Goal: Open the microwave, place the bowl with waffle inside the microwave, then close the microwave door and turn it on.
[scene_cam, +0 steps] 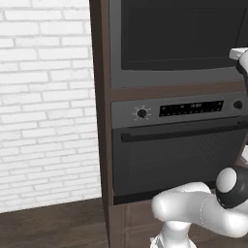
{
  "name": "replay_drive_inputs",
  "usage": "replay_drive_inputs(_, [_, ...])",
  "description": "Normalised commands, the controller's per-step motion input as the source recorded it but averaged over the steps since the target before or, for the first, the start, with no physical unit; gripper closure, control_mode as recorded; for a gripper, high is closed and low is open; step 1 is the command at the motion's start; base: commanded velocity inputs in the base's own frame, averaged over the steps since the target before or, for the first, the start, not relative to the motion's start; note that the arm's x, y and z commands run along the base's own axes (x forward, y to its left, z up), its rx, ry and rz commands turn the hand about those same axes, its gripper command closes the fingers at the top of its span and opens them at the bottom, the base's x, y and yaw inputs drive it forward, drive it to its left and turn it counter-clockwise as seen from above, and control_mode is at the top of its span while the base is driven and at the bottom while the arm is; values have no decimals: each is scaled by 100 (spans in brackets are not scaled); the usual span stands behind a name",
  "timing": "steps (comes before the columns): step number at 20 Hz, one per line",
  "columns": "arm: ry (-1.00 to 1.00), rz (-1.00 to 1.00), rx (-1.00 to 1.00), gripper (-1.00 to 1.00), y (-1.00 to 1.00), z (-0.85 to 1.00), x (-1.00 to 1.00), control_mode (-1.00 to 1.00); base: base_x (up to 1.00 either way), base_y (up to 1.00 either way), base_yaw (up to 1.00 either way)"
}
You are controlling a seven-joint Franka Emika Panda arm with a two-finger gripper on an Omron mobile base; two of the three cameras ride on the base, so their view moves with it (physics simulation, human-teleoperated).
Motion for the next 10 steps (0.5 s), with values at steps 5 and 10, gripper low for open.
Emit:
replay_drive_inputs(5, [0, 0, 0, -100, 0, 0, 2, -100, 0, 0, 0])
replay_drive_inputs(10, [0, 0, 0, 100, 0, 0, 0, -100, 0, 0, 0])
